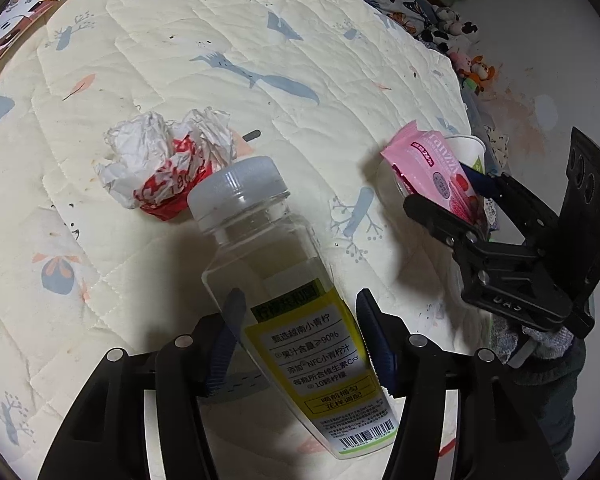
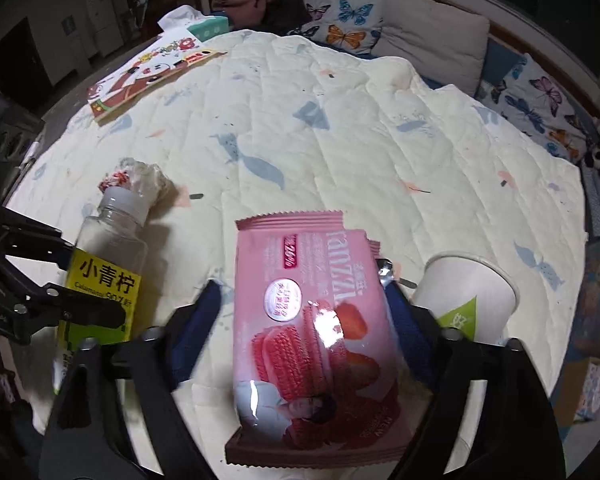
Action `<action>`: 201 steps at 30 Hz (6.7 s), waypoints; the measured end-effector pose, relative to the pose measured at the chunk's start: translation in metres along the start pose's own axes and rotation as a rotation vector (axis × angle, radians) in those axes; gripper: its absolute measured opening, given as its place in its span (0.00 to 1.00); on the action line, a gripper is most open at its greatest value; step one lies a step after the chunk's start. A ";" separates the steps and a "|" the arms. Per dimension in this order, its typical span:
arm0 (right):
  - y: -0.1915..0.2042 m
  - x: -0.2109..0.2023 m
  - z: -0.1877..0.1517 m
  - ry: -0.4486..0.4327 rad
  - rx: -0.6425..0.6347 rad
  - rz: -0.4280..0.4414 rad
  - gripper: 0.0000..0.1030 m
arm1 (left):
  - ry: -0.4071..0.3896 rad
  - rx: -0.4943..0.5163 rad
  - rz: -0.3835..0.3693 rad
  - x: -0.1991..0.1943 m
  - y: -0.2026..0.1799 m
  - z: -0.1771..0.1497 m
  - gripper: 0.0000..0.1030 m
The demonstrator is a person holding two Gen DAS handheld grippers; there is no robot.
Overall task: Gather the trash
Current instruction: 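Grasp the yellow-labelled plastic bottle with the left tool while the right tool grasps the pink wrapper, then carry the bottle and pink wrapper to the green basket and open both tools, then move both tools back over the mattress toward the crumpled paper and flat lid, then grasp the clear flat lid with the right tool while the left tool grasps the crumpled paper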
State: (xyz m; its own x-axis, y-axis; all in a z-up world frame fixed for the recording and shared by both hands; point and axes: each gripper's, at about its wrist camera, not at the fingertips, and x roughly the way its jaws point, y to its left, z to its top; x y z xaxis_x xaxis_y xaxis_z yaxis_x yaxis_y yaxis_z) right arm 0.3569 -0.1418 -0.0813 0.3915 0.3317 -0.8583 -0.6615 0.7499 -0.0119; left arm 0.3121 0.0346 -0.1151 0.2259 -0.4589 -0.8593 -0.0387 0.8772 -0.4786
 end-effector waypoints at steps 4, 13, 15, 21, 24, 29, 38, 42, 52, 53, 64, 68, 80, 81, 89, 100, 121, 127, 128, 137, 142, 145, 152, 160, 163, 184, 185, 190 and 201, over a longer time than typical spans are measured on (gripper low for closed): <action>0.000 -0.010 -0.007 -0.025 0.029 -0.003 0.61 | 0.008 0.003 0.017 0.005 -0.003 -0.002 0.57; 0.004 -0.061 -0.037 -0.134 0.114 0.017 0.58 | -0.033 -0.017 0.046 0.006 -0.012 -0.014 0.62; 0.004 -0.071 -0.047 -0.152 0.137 0.020 0.58 | -0.046 -0.020 0.055 0.006 -0.013 -0.016 0.62; -0.006 -0.107 -0.090 -0.215 0.245 0.010 0.59 | -0.077 -0.023 0.086 0.007 -0.019 -0.023 0.58; -0.021 -0.126 -0.118 -0.237 0.312 -0.027 0.59 | -0.099 -0.014 0.102 0.002 -0.022 -0.027 0.53; -0.067 -0.157 -0.179 -0.256 0.473 -0.132 0.59 | -0.112 0.055 0.097 -0.015 -0.038 -0.040 0.46; -0.141 -0.183 -0.278 -0.235 0.723 -0.276 0.59 | -0.107 0.148 0.053 -0.026 -0.072 -0.060 0.42; -0.157 -0.180 -0.309 -0.198 0.776 -0.330 0.59 | -0.110 0.166 0.025 -0.032 -0.082 -0.070 0.42; -0.198 -0.169 -0.353 -0.177 0.916 -0.373 0.69 | -0.091 0.290 -0.113 -0.045 -0.147 -0.085 0.42; -0.200 -0.172 -0.356 -0.186 0.921 -0.376 0.71 | -0.084 0.310 -0.130 -0.041 -0.159 -0.085 0.42; -0.186 -0.212 -0.376 -0.251 0.887 -0.446 0.78 | 0.091 0.529 -0.230 0.053 -0.306 -0.076 0.42; -0.172 -0.235 -0.391 -0.286 0.880 -0.473 0.78 | 0.145 0.612 -0.202 0.096 -0.359 -0.078 0.42; -0.150 -0.262 -0.433 -0.372 0.955 -0.459 0.79 | 0.264 0.742 -0.017 0.214 -0.435 -0.084 0.42; -0.150 -0.261 -0.435 -0.373 0.961 -0.452 0.79 | 0.265 0.755 0.003 0.221 -0.438 -0.086 0.42; -0.146 -0.260 -0.450 -0.369 0.999 -0.452 0.79 | 0.254 0.791 0.091 0.261 -0.444 -0.085 0.44; -0.133 -0.260 -0.441 -0.380 0.972 -0.449 0.79 | 0.147 0.805 0.032 0.225 -0.435 -0.079 0.57; -0.077 -0.230 -0.327 -0.401 0.757 -0.303 0.80 | -0.206 0.640 -0.007 0.021 -0.272 -0.096 0.76; -0.057 -0.201 -0.277 -0.357 0.651 -0.246 0.83 | -0.286 0.542 0.042 -0.016 -0.207 -0.088 0.82; -0.053 -0.196 -0.271 -0.350 0.634 -0.244 0.84 | -0.295 0.526 0.053 -0.022 -0.197 -0.087 0.83; -0.026 -0.133 -0.210 -0.258 0.490 -0.193 0.86 | -0.406 0.384 0.133 -0.064 -0.125 -0.070 0.91; -0.024 -0.104 -0.188 -0.208 0.446 -0.180 0.86 | -0.428 0.316 0.144 -0.081 -0.089 -0.064 0.91; -0.024 -0.090 -0.178 -0.180 0.429 -0.182 0.87 | -0.431 0.296 0.145 -0.086 -0.073 -0.062 0.91; -0.038 -0.065 -0.163 -0.127 0.428 -0.172 0.87 | -0.444 0.263 0.183 -0.095 -0.040 -0.055 0.91; -0.043 -0.050 -0.151 -0.098 0.410 -0.201 0.90 | -0.434 0.211 0.219 -0.094 -0.003 -0.049 0.91; -0.046 -0.047 -0.150 -0.096 0.411 -0.203 0.90 | -0.421 0.189 0.239 -0.090 0.010 -0.048 0.91; -0.042 -0.062 -0.159 -0.144 0.458 -0.189 0.88 | -0.377 0.161 0.287 -0.050 0.040 0.003 0.90; -0.041 -0.064 -0.160 -0.147 0.461 -0.190 0.88 | -0.378 0.161 0.287 -0.048 0.041 0.006 0.86; -0.036 -0.072 -0.166 -0.161 0.466 -0.185 0.88 | -0.363 0.148 0.277 -0.039 0.049 0.015 0.78; -0.029 -0.084 -0.181 -0.179 0.496 -0.181 0.88 | -0.363 0.142 0.198 -0.034 0.050 0.019 0.56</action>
State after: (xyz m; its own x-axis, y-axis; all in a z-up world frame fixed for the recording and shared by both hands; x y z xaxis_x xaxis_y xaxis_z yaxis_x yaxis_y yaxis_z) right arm 0.2281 -0.2950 -0.1015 0.6019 0.2317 -0.7642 -0.2099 0.9692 0.1285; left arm 0.3213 0.0966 -0.1062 0.5561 -0.2227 -0.8007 0.0130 0.9657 -0.2595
